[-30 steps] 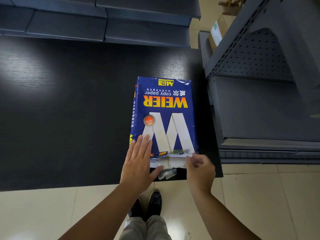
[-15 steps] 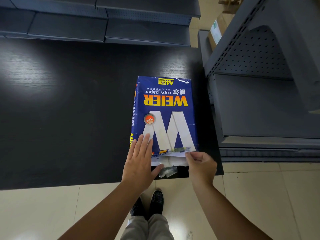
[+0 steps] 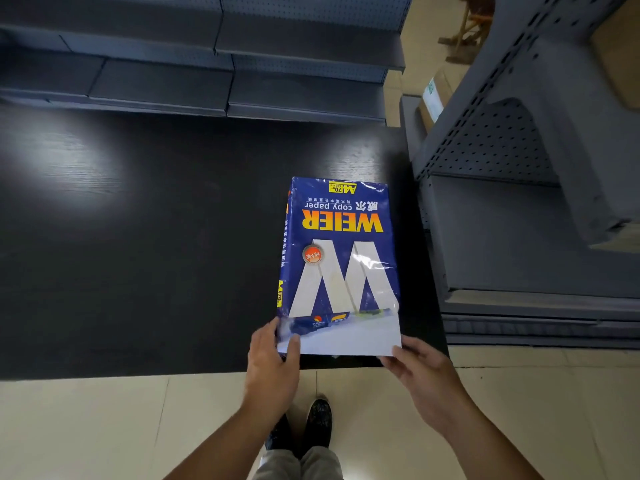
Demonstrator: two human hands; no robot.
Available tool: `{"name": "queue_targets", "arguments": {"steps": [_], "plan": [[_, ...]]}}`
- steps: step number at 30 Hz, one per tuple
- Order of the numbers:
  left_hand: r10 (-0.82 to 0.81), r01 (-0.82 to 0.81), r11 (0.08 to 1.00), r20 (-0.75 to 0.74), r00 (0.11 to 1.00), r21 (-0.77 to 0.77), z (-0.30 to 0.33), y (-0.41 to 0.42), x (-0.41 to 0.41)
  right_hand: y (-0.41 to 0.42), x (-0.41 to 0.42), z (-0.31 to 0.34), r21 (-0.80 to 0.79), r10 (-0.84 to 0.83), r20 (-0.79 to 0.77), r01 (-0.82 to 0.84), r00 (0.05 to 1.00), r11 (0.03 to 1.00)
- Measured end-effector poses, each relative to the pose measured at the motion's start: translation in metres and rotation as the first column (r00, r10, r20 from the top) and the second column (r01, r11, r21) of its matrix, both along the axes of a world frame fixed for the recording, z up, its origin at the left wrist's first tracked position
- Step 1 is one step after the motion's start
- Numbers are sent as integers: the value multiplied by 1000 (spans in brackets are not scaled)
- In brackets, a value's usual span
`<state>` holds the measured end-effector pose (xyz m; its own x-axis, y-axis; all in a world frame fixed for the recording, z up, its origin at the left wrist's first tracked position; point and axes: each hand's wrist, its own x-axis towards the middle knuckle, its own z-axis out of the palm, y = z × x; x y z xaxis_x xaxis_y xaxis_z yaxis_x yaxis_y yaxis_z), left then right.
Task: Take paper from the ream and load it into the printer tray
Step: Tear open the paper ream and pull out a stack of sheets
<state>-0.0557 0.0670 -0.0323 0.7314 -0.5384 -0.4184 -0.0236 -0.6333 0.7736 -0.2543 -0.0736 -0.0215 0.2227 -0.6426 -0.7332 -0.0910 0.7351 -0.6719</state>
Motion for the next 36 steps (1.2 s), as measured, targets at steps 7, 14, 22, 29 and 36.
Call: {"name": "queue_targets", "arguments": {"steps": [7, 14, 22, 29, 36], "plan": [[170, -165, 985, -137, 976, 47, 8, 13, 8, 0, 1, 18, 90, 111, 13, -111, 994, 990], [181, -182, 983, -230, 956, 19, 5, 45, 1, 9, -4, 18, 113, 92, -17, -89, 996, 990], [149, -152, 988, -365, 919, 23, 30, 55, -7, 14, 15, 18, -57, 311, -194, -327, 930, 943], [-84, 44, 994, -430, 899, -102, 12, 42, 11, 54, -12, 44, 118, 372, -212, -354, 904, 928], [-90, 56, 989, -261, 961, -134, 19, 83, -36, 56, -24, 35, 27, 396, -323, -410, 860, 912]]}}
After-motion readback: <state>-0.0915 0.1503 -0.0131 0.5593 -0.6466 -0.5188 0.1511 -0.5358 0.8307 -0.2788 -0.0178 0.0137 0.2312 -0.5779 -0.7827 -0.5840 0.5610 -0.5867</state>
